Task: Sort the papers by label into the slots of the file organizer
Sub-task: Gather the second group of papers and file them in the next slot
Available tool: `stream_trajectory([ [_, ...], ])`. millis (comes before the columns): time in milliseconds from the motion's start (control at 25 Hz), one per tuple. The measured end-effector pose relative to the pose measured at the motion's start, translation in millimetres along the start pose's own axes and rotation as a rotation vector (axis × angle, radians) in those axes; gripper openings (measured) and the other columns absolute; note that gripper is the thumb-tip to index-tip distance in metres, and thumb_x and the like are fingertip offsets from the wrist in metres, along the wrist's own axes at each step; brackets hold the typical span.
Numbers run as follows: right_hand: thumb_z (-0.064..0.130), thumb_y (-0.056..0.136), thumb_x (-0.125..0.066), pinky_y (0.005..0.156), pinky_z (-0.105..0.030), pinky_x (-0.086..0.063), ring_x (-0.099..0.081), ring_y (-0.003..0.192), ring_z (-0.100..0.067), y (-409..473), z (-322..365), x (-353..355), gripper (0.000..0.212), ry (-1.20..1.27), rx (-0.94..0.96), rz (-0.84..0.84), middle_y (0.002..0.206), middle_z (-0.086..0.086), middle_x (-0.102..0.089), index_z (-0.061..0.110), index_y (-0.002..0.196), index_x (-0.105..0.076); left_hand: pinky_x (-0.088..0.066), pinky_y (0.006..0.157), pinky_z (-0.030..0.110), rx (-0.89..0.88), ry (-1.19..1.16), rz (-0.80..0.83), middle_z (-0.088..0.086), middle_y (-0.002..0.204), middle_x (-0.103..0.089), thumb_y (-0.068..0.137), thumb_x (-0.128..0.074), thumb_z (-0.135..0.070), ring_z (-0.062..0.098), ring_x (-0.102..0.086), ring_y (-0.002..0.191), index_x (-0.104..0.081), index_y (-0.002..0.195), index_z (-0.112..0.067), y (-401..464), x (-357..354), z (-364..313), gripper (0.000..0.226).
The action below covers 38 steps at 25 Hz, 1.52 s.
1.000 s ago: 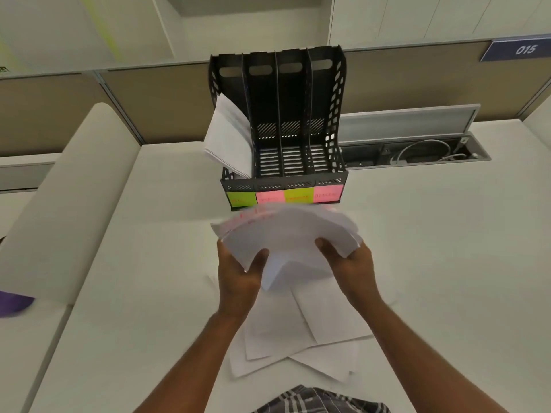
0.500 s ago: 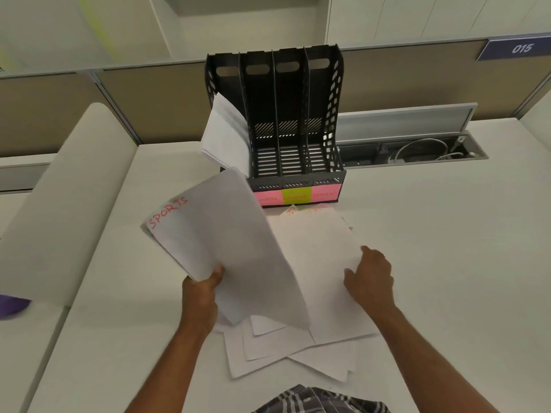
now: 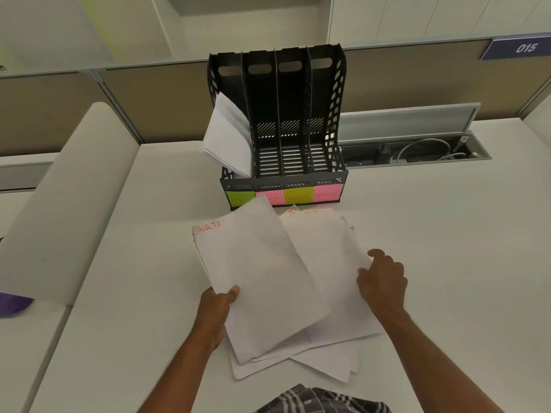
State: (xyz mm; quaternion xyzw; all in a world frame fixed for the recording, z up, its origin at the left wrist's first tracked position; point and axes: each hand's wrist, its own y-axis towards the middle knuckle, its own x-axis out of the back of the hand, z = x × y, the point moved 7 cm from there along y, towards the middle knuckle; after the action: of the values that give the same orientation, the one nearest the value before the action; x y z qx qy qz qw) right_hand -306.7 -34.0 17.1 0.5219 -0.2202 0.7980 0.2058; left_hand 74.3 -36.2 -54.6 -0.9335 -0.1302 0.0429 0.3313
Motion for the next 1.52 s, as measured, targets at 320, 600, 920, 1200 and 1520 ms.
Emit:
stream_trajectory([
  [320, 0.006, 0.086, -0.066, 0.057, -0.027, -0.044, -0.065, 0.068, -0.028, -53.6, 79.8, 123.8, 0.019, 0.252, 0.416, -0.418, 0.091, -0.006, -0.065, 0.015, 0.101, -0.074, -0.056, 0.089, 0.037, -0.135, 0.141, 0.027, 0.001, 0.107, -0.073, 0.095, -0.068, -0.011, 0.020, -0.071, 0.096, -0.066, 0.112, -0.022, -7.7, -18.4, -9.9, 0.020],
  [600, 0.005, 0.066, -0.075, 0.044, -0.026, -0.020, -0.055, 0.054, -0.024, -159.9, 162.3, 29.1, 0.017, -0.104, 0.977, 0.096, 0.072, -0.006, -0.055, 0.011, 0.069, -0.059, -0.062, 0.073, 0.039, 0.011, -0.027, 0.008, 0.004, 0.099, -0.079, 0.102, -0.043, -0.054, 0.027, -0.075, 0.091, -0.065, 0.114, -0.023, -12.8, -24.7, -1.7, 0.040],
  [920, 0.035, 0.093, -0.058, 0.068, -0.029, -0.043, -0.062, 0.084, -0.021, -173.6, 159.6, -45.9, 0.031, 0.109, 1.032, 0.549, 0.098, -0.005, -0.066, 0.017, 0.117, -0.066, -0.057, 0.093, 0.053, -0.126, 0.086, 0.067, 0.014, 0.119, -0.073, 0.094, -0.065, -0.003, 0.036, -0.070, 0.105, -0.066, 0.116, -0.017, -19.8, -23.8, -9.5, 0.026],
  [1200, 0.025, 0.086, -0.068, 0.093, -0.045, -0.045, -0.052, 0.116, -0.039, 5.3, -8.3, -10.5, 0.043, 0.053, -0.099, 0.128, 0.123, -0.020, -0.057, 0.005, 0.122, -0.057, -0.052, 0.095, 0.042, -0.123, 0.086, -0.005, 0.006, 0.109, -0.072, 0.093, -0.064, 0.001, 0.025, -0.069, 0.096, -0.066, 0.107, -0.023, -4.5, -12.6, -6.2, 0.028],
  [1520, 0.011, 0.088, -0.059, 0.062, -0.026, -0.034, -0.055, 0.069, -0.028, 12.3, -18.5, 13.5, 0.012, 0.187, -0.020, -0.073, 0.089, -0.011, -0.072, 0.014, 0.089, -0.071, -0.058, 0.062, 0.021, -0.140, 0.103, 0.055, -0.012, 0.084, -0.078, 0.088, -0.068, 0.007, 0.010, -0.076, 0.074, -0.069, 0.095, -0.025, -1.4, -21.3, -8.1, 0.033],
])
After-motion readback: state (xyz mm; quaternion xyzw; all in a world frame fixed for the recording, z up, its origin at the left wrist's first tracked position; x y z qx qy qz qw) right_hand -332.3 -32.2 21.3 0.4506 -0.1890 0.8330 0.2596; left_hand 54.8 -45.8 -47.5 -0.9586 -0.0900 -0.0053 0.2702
